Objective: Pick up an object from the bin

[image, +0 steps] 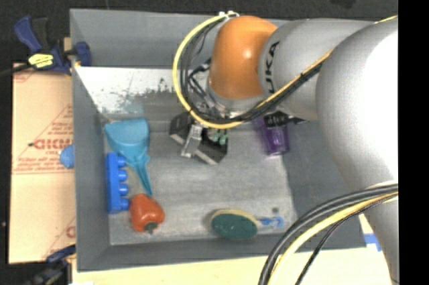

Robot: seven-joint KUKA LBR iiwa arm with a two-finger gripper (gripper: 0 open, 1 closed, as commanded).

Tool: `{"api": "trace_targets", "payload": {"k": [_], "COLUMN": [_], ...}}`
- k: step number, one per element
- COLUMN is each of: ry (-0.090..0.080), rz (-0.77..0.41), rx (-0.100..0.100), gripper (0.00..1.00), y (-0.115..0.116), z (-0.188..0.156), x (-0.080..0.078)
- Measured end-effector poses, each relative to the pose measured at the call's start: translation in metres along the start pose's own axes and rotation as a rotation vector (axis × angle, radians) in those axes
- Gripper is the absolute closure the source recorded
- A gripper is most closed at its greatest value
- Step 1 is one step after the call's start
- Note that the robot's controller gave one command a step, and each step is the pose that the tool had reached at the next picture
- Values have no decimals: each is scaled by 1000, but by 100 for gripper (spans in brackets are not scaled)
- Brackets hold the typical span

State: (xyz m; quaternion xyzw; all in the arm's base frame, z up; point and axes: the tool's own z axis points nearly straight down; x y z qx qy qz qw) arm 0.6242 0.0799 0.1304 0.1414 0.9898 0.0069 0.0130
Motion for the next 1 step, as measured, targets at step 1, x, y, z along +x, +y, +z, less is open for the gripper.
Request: {"api": "trace_targets", "payload": {"k": [1], "ry": [10], "rz": [-1], "rx": [4], "gripper": [100], "y": [-1], "z": [-19], "x": [2]}}
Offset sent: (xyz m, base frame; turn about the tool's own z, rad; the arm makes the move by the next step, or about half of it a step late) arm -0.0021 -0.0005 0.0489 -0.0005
